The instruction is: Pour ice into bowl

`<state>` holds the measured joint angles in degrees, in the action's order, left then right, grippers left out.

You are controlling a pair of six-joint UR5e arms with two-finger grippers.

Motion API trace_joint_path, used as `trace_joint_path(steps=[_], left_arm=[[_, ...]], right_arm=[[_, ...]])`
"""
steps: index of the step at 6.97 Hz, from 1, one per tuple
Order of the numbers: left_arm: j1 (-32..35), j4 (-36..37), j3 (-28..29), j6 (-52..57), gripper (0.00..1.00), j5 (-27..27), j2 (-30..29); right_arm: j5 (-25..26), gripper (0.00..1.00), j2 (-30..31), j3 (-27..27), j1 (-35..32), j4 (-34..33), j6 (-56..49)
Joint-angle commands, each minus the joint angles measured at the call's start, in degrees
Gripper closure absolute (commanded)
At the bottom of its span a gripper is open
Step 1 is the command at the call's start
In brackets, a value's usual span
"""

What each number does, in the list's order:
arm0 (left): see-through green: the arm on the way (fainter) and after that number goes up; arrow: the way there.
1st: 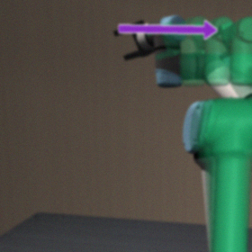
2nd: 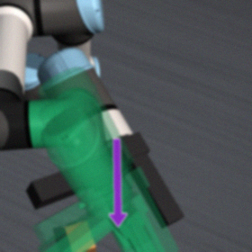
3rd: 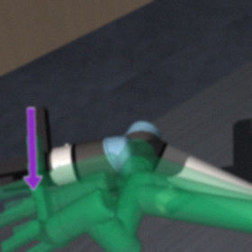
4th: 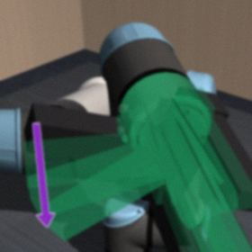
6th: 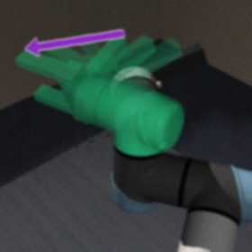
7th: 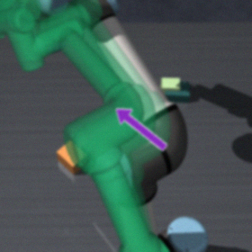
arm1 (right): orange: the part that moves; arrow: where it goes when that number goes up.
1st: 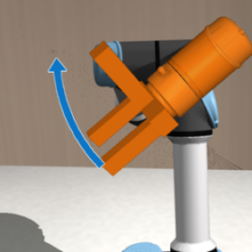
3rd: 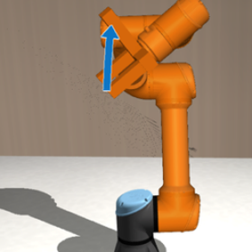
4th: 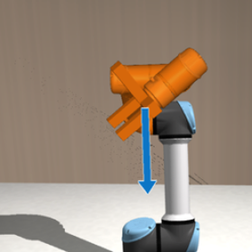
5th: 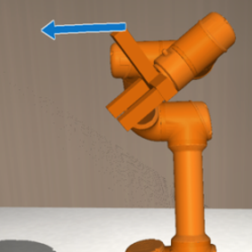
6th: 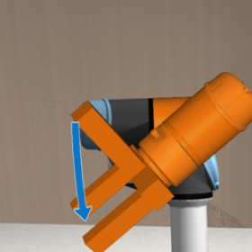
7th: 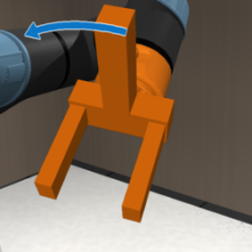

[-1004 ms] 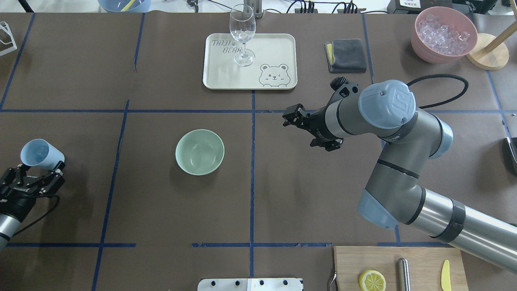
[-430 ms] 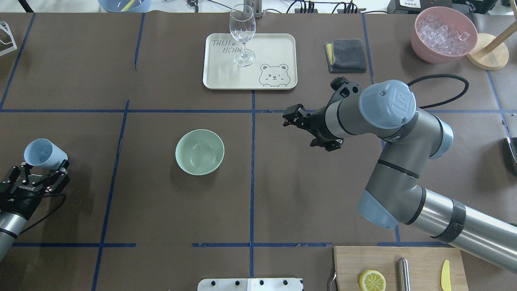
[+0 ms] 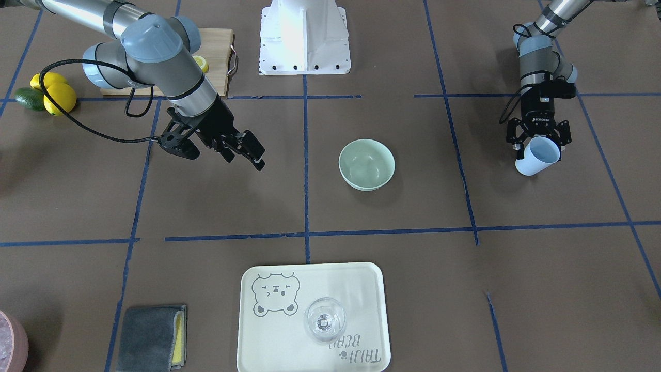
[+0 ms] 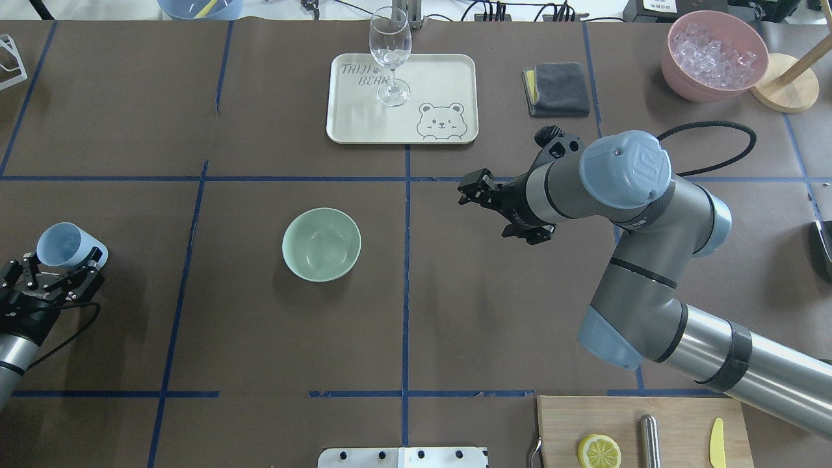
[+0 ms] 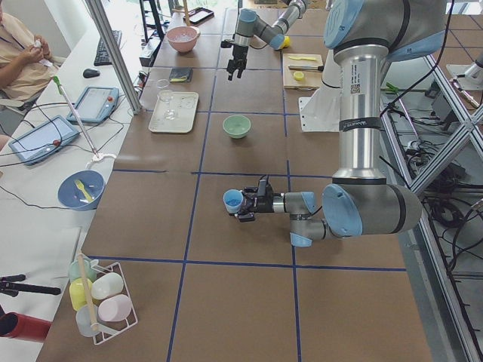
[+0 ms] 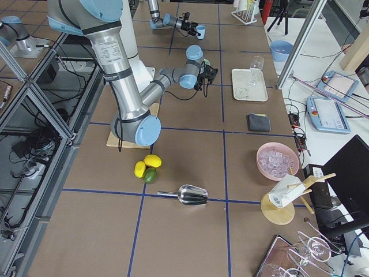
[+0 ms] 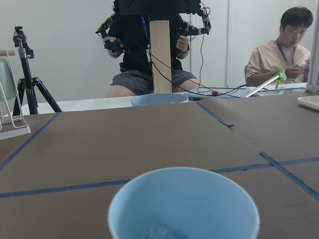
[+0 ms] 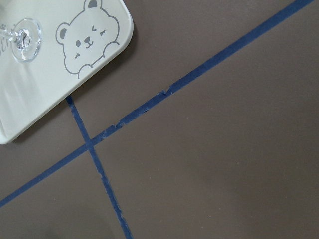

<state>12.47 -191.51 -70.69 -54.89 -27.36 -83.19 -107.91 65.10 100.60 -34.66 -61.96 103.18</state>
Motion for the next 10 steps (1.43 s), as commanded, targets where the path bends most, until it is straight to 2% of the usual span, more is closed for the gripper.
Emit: trace_joint_path(steps=[1,5,7,8,9,10], left_arm=[[0.1,0.1,1.1,-0.1,0.0,0.0,-0.5],[1.9,2.6,1.5,-0.1,0.01,-0.1,-2.3],[1.9,2.6,1.5,0.0,0.08,-0.2,-2.3],[1.9,2.6,1.5,0.0,0.28,-0.3,-2.3],[1.9,2.5,1.3,0.0,0.54,-0.6,-2.4],[2.1,2.0,0.2,0.1,0.98,-2.3,-2.8]], right_arm=[[0.1,0.0,0.2,0.0,0.0,0.0,0.0],[0.1,0.0,0.3,0.2,0.0,0.0,0.0],[0.1,0.0,0.2,0.2,0.0,0.0,0.0],[0.1,0.0,0.2,0.2,0.0,0.0,0.0],[0.1,0.0,0.2,0.2,0.0,0.0,0.0],[0.1,0.0,0.2,0.3,0.0,0.0,0.1]])
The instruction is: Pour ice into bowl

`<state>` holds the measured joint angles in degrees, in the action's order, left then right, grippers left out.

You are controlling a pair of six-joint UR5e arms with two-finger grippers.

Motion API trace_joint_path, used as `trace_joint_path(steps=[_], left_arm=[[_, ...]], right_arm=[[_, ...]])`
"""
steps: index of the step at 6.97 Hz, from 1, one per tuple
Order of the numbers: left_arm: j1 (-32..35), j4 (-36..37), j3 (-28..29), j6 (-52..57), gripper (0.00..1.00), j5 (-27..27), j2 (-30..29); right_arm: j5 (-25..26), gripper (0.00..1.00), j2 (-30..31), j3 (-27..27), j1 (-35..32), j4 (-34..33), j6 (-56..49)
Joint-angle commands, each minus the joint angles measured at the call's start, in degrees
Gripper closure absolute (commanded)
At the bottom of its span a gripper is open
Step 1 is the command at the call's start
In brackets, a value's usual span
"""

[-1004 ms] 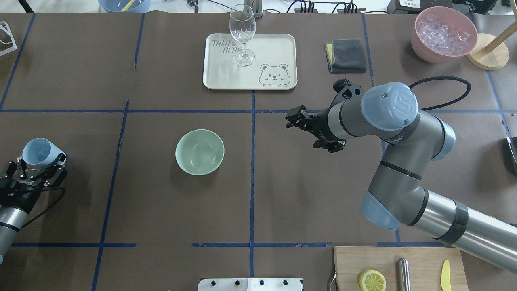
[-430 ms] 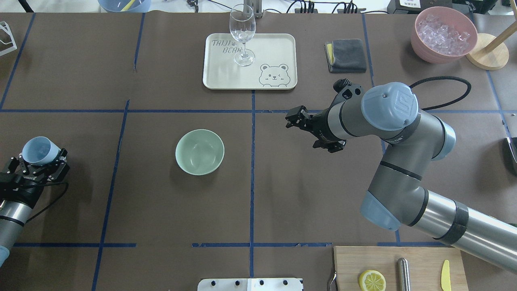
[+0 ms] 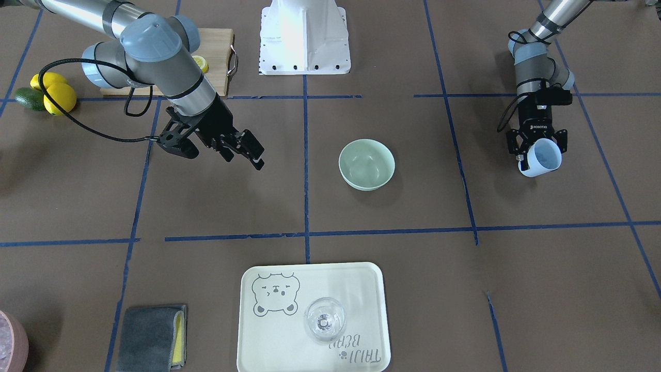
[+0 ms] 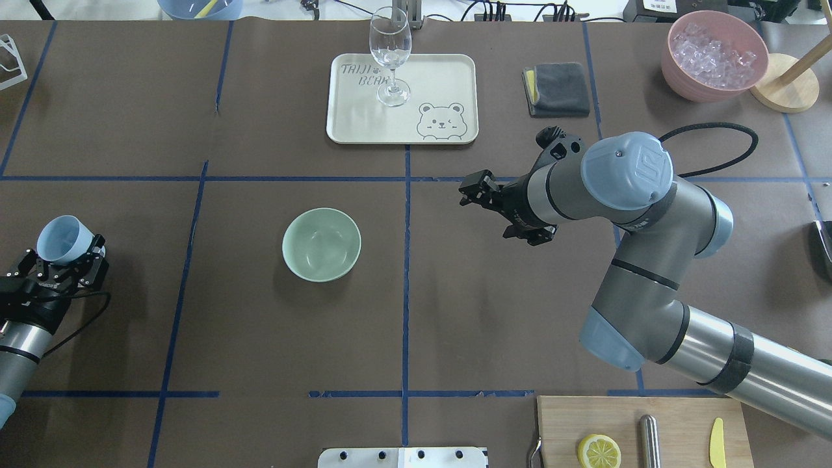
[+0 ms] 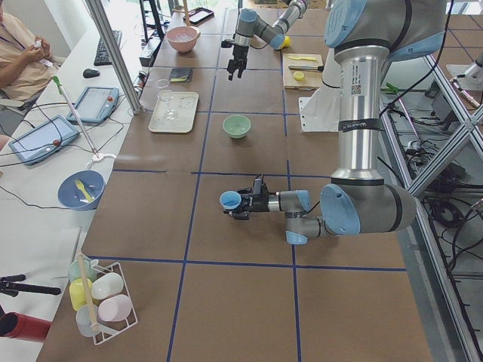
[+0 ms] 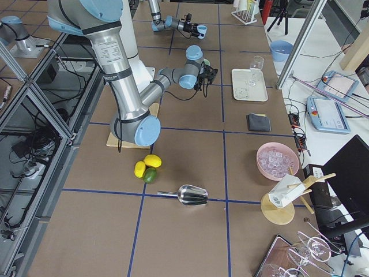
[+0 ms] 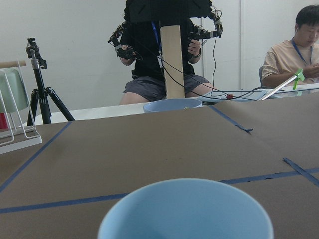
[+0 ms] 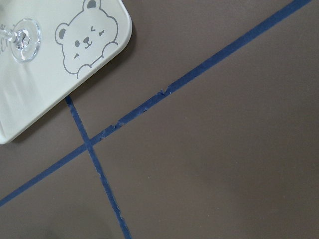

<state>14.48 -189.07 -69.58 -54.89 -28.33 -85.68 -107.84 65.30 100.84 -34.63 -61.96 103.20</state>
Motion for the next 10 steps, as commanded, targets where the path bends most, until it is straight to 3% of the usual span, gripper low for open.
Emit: trace_joint_path(steps=[1,4,6,8,10], left_arm=[[0.5,-0.5,-1.9,0.5,1.0,-1.8,-0.4],[0.6,-0.2,-11.8,15.0,1.0,-4.4,-4.2],[0.6,3.0,-15.8,28.4,1.0,-4.3,-13.2],[-0.1,16.8,-21.1,32.3,1.0,-4.0,-14.5],[-2.2,22.4,-24.7,49.2,1.0,-2.7,-15.4]], right_arm=[[0.0,0.0,0.0,0.1,0.0,0.0,0.0],[0.0,0.0,-0.1,0.2,0.0,0.0,0.1],[0.1,0.0,0.0,0.8,0.0,0.0,0.1],[0.1,0.0,0.1,0.8,-0.1,0.0,0.1],[0.0,0.0,0.1,0.5,0.0,0.0,0.1]])
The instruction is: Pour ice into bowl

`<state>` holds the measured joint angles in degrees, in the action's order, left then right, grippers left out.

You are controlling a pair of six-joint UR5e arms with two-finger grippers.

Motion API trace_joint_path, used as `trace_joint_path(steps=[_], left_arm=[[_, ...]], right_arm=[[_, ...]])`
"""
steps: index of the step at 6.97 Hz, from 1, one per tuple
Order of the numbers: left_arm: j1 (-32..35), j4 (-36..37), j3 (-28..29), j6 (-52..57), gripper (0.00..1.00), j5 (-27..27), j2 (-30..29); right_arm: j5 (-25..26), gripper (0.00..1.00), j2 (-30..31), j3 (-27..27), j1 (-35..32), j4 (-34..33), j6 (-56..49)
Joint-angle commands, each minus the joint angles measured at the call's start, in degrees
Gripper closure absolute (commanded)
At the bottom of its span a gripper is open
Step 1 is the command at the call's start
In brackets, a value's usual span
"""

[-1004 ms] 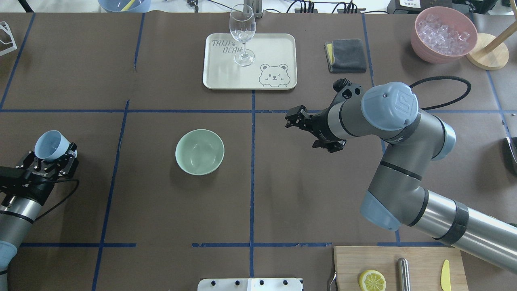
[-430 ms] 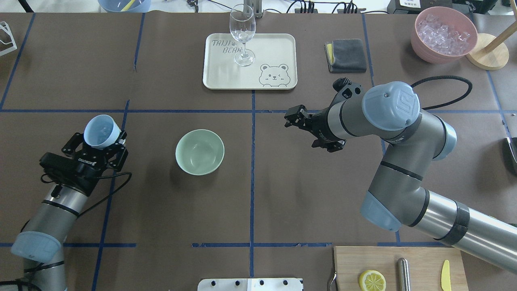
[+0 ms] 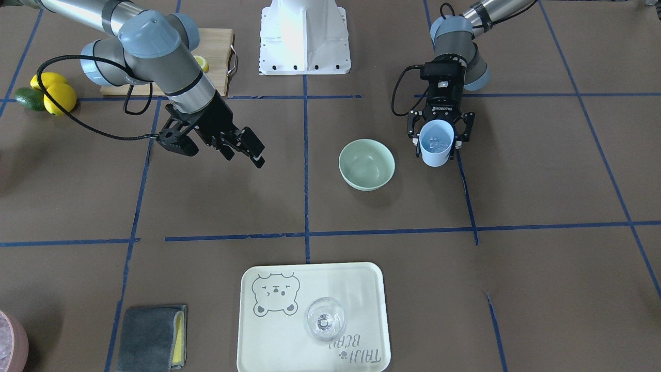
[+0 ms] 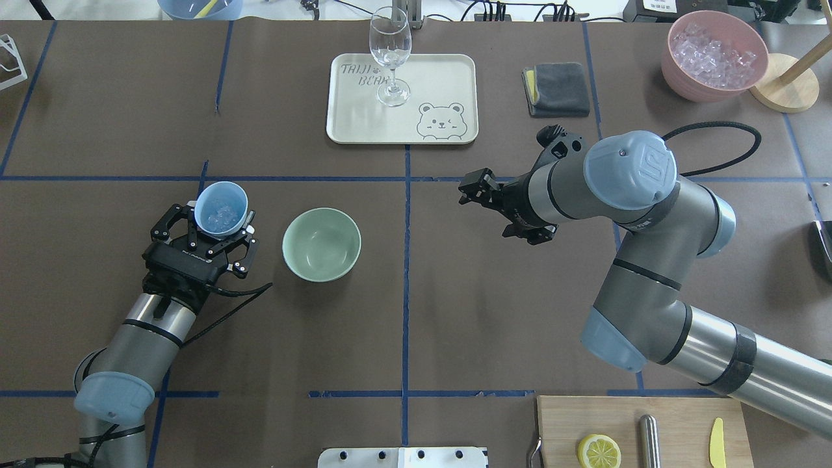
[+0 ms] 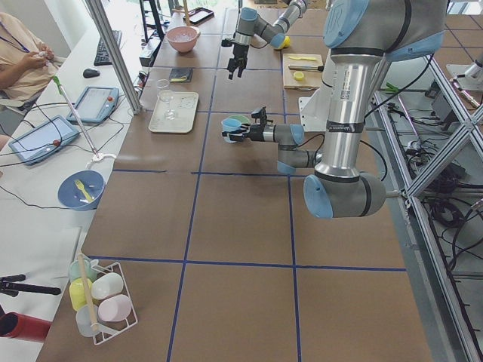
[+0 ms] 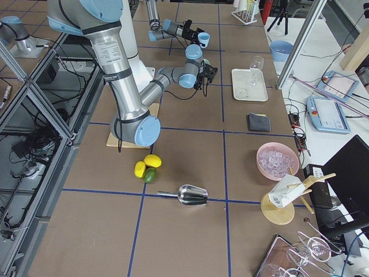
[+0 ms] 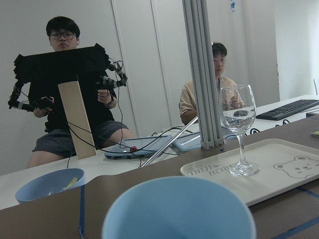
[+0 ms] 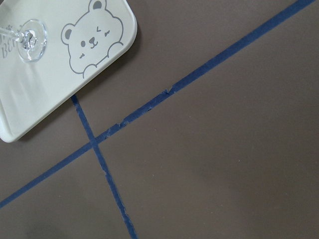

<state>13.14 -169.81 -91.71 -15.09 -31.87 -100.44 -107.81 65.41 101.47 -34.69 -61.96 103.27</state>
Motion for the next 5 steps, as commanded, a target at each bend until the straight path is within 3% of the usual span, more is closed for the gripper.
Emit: trace_joint_path(steps=[1,3,5], left_arm=[[-2.0,4.0,-2.4,11.2,1.0,0.2,-2.2],[-2.7,14.9,-2.5,21.1,1.0,0.6,-3.7],[-2.6,24.0,-2.4,23.8,1.0,0.7,-5.0]], right_arm=[[-0.2,0.0,0.0,0.0,0.1,0.0,0.0],[-0.3,0.0,-0.5,0.0,0.2,0.0,0.2],[-0.3,0.0,-0.6,0.0,0.2,0.1,0.2]])
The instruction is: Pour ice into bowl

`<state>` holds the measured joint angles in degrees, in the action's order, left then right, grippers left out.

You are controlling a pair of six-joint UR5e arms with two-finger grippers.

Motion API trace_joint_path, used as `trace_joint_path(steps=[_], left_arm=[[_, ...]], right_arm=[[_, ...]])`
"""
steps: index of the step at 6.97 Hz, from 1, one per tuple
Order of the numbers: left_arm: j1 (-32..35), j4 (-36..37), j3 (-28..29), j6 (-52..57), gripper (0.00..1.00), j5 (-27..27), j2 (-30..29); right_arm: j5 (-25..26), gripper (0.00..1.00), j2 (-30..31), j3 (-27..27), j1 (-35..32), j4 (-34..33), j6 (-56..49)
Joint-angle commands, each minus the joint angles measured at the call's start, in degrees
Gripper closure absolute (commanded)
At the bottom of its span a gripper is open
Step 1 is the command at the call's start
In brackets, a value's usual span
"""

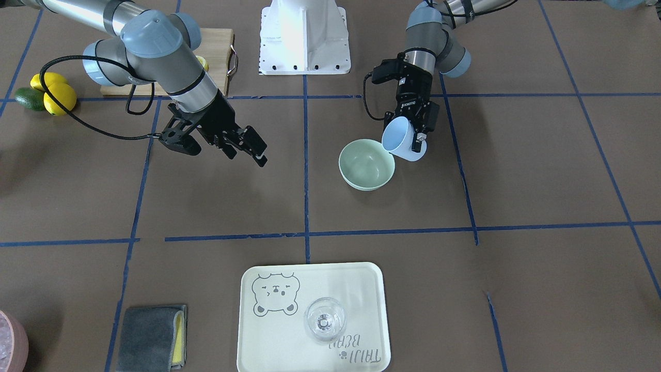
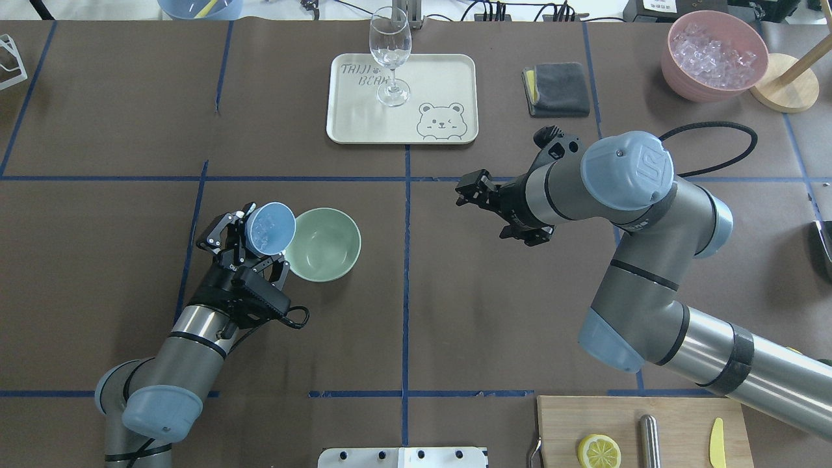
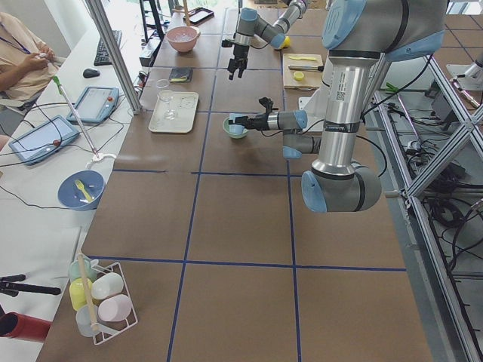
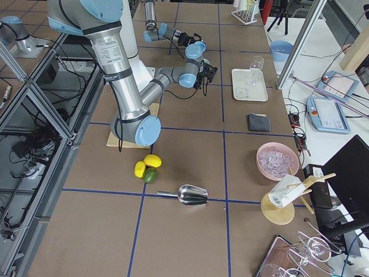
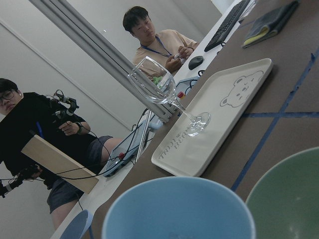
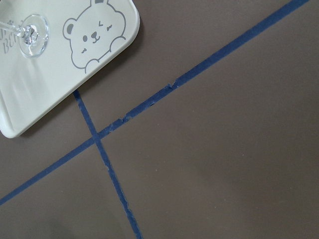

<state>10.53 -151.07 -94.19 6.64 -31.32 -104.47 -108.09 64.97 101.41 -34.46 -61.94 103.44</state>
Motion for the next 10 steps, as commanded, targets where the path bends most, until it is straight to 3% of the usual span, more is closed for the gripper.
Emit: trace_joint_path(steps=[1,5,8,10], left_arm=[[0.1,10.2,0.2,3.6,1.0,0.5,-1.0],[0.5,11.3,-1.5,33.5,1.0,10.8,-3.5],[0.0,12.6,2.4,44.1,1.0,17.2,-3.7],[-0.3,14.5,3.4,47.3,1.0,17.7,-4.0]], right_arm=[[0.0,0.0,-0.1,0.0,-0.1,0.1,-0.2],[0.1,0.0,0.2,0.0,-0.2,0.9,-0.1],[0.2,0.0,0.6,0.0,-0.4,0.9,0.4],[0.2,0.0,1.0,-0.2,-0.3,0.9,0.4]])
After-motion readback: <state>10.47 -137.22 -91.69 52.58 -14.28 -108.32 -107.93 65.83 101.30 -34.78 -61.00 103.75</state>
